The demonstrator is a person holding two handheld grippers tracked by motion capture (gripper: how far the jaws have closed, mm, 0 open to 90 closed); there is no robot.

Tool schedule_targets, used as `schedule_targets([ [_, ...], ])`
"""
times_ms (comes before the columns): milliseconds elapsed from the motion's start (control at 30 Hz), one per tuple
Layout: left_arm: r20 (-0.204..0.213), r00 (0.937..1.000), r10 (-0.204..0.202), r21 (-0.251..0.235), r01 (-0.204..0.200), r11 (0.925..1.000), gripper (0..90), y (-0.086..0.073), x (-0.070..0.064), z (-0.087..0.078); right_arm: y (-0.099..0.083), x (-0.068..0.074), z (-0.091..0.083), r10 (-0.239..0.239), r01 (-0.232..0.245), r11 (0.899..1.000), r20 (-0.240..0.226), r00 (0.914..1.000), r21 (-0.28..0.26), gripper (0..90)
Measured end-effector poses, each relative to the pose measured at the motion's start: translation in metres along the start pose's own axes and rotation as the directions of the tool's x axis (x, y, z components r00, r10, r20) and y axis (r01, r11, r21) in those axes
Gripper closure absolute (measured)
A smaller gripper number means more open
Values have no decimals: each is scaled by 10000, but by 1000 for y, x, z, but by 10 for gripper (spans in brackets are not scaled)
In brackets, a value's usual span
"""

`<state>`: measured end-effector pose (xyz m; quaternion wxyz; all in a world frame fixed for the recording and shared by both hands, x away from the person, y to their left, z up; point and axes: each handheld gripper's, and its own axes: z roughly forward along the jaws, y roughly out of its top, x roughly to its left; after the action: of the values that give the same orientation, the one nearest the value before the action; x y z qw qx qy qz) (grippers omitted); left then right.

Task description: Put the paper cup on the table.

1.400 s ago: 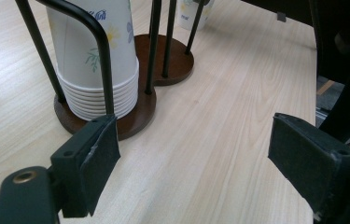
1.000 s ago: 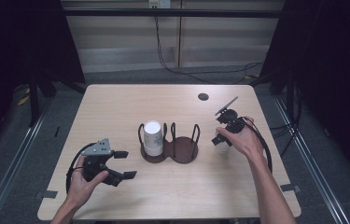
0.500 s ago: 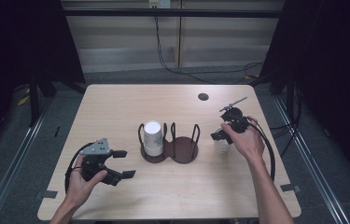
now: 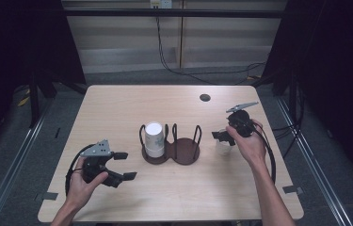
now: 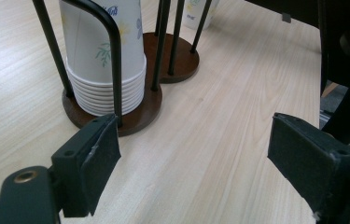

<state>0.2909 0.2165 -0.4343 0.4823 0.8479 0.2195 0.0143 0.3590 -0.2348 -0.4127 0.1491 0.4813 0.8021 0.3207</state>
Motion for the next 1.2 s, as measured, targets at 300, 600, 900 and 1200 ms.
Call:
schedule_targets([
  [300, -69, 10000, -7, -63, 6, 10000, 167, 0, 0, 0, -15, 5, -16, 217, -377, 9849, -953, 9952, -1690, 170],
  [600, -391, 9992, 73, -69, -76, 9999, 206, -2, -2, 4, -25, 27, -31, -148, -138, 9655, -1077, 9941, -2600, 171],
  [900, -409, 9991, 75, -264, -86, 9996, 193, -2, -4, 5, -40, 57, -35, -611, 130, 9530, -1501, 9868, -3027, 171],
  [1200, -304, 9995, 52, -352, -63, 9994, 183, -3, -7, 7, -53, 83, -44, -914, -78, 9235, -2397, 9665, -3835, 172],
])
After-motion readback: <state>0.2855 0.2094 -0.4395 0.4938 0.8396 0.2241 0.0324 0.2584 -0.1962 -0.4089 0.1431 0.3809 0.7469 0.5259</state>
